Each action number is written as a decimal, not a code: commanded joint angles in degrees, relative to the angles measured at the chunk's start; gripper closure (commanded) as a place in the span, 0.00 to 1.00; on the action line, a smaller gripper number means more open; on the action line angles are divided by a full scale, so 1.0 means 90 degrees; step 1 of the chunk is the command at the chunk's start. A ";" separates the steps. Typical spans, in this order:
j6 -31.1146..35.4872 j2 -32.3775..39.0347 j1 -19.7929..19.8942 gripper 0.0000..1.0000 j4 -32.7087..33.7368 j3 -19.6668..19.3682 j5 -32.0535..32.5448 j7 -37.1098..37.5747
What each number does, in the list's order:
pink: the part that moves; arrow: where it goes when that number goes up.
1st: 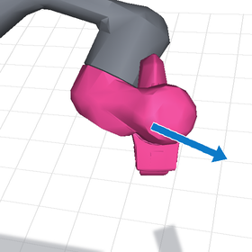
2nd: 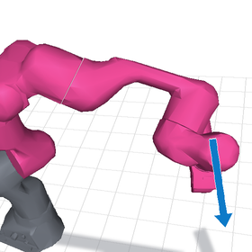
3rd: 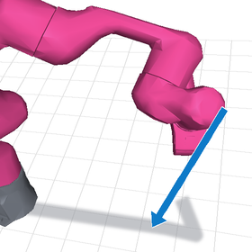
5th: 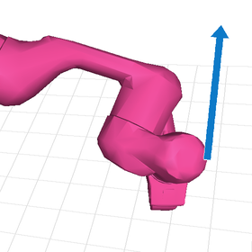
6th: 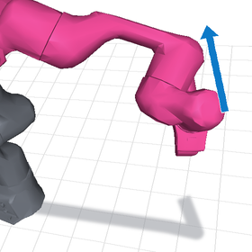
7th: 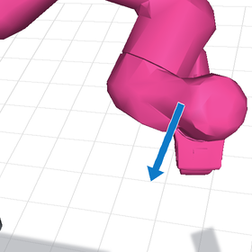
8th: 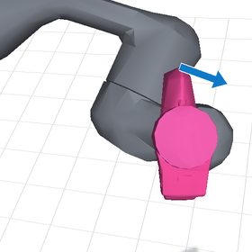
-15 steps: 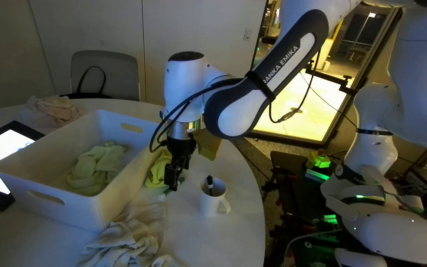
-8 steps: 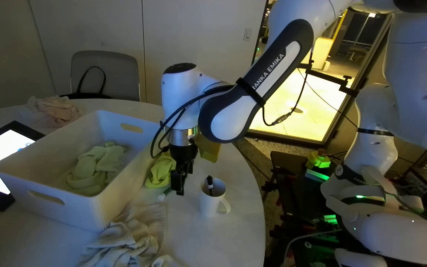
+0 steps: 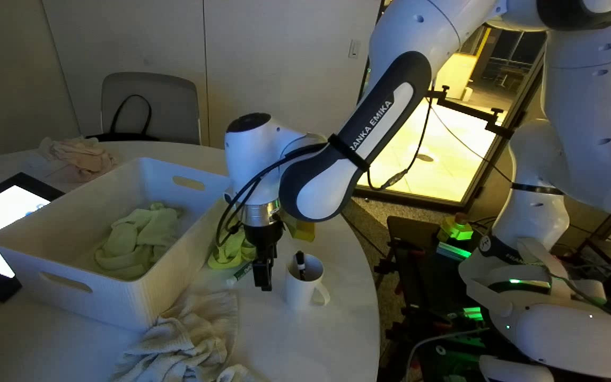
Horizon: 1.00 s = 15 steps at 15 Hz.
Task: Put the green towel in the basket, then put the two markers in the cup, then put the other green towel in the basket, then the black tape in the cup, then the white towel in the basket
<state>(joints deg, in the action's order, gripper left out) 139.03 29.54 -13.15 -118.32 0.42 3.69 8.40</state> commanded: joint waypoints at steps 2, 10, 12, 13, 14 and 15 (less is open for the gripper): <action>-0.0193 0.0293 0.0172 0.00 0.0397 0.0163 0.0217 -0.0466; -0.0154 0.0621 0.0387 0.00 0.0742 0.0268 0.0199 -0.1050; -0.0132 0.0727 0.0470 0.00 0.0834 0.0304 0.0172 -0.1162; -0.0137 0.0776 0.0513 0.00 0.0880 0.0316 0.0163 -0.1217; -0.0137 0.0824 0.0549 0.00 0.0926 0.0326 0.0156 -0.1259; -0.0139 0.0885 0.0595 0.00 0.0981 0.0344 0.0141 -0.1321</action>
<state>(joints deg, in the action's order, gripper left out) 138.74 35.47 -9.74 -112.45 2.04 5.41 -1.16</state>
